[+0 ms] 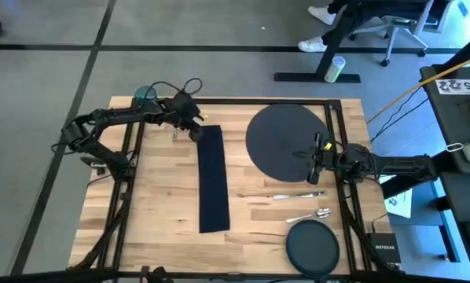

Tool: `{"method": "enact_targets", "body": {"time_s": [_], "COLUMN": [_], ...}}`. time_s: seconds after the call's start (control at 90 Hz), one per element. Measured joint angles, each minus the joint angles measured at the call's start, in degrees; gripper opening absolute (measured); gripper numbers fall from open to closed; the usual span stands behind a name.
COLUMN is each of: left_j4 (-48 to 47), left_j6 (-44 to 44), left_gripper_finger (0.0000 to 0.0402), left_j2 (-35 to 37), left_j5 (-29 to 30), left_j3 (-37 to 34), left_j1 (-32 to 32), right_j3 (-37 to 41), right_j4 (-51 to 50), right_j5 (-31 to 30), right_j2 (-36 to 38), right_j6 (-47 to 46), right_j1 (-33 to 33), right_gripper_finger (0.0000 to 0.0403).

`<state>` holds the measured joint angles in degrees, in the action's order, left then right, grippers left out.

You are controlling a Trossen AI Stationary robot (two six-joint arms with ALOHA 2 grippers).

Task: Set table place
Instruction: Fold the black table napkin

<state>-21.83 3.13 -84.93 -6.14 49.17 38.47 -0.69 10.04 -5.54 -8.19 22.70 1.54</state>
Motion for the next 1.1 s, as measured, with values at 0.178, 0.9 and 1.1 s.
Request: {"method": "enact_targets", "body": {"time_s": [0.178,0.9,1.1], "left_j4": [-1.03,-6.76,-1.26], "left_j6": [-0.09,4.14,3.88], "left_gripper_finger": [0.0227,0.0106,0.0058], "left_j2": [-1.03,-4.27,-9.94], "left_j5": [-0.04,7.22,5.47], "left_j3": [0.00,0.00,0.00], "left_j1": [0.70,3.98,2.25], "right_j3": [-0.04,-18.43,-20.58], "right_j4": [1.42,-0.59,-0.62], "right_j5": [-1.78,-18.70,-14.68], "right_j2": [-1.28,-36.49,-43.04], "right_j6": [-7.03,-2.80,-3.06], "right_j1": [0.00,0.59,5.33], "right_gripper_finger": [0.0010,0.0002,0.0001]}}
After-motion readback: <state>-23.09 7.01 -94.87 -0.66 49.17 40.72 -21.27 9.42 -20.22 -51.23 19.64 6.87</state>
